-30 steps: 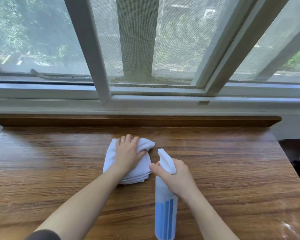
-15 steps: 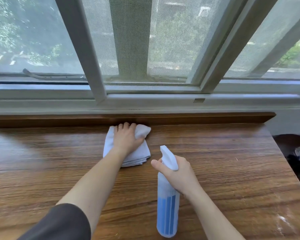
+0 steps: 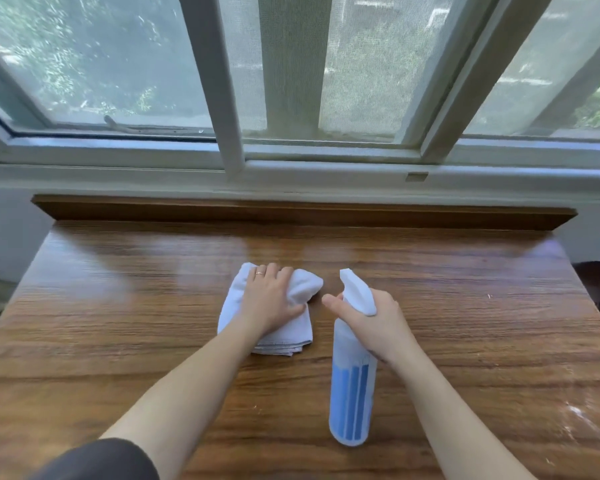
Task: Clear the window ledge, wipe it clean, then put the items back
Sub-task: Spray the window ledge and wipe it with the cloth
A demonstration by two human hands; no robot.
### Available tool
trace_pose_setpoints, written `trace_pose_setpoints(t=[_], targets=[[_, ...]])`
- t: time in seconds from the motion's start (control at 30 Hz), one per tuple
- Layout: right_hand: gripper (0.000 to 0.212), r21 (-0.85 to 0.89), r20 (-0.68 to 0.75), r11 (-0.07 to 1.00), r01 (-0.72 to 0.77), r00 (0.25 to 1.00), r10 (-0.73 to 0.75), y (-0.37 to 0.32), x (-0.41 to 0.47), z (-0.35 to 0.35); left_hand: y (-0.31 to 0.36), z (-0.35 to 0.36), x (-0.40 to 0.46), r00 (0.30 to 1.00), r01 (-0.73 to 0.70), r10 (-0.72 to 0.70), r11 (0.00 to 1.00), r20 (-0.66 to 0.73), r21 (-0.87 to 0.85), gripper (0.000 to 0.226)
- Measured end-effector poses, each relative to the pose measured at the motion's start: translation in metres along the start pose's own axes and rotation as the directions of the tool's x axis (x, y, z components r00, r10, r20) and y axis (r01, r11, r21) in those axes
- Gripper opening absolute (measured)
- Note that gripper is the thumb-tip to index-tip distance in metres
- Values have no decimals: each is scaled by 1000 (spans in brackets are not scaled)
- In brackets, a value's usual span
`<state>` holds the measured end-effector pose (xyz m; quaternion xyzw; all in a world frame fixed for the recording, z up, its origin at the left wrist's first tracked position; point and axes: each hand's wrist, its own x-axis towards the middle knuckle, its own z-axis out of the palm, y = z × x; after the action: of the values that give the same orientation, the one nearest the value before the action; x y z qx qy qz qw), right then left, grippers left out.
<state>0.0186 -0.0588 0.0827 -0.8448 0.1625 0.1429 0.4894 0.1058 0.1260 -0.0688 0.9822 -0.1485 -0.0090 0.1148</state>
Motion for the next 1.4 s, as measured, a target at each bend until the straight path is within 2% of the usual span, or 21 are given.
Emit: trace_pose_setpoints(t=[0.17,0.27,0.47,0.63,0.73,0.9,1.1,1.4], targets=[[36,4,22,1000,12,1000,-12,9,-14,5,5,6,-47,997,-18,15,999,-69,-37,54],[37,11,28,1000,9,1000,-9,14,-20,5,8,13,-69,998,-30,27,998,-65,-58,53],[38,39,30,999,18,999,-19,22,-26,3,3,12,-63,996,-49,45,998,-78,-45,50],[39,16,19,1000,8,1000,-9,26,-31,0,0,1,-25,998,63,-63,998,6,-12,56],[38,-1,17,1000,0,1000,0,29,-36,-2,-3,-4,-1,992,114,-113,993,60,-10,50],[41,16,20,1000,-10,1000,10,34,-46,-4,-2,-3,1,985,140,-145,989,99,52,54],[43,1,36,1000,22,999,-22,39,-59,-4,3,-10,-21,979,101,-112,992,171,73,65],[45,-7,91,997,78,993,-77,41,-80,12,9,5,-103,996,84,-84,996,18,26,54]])
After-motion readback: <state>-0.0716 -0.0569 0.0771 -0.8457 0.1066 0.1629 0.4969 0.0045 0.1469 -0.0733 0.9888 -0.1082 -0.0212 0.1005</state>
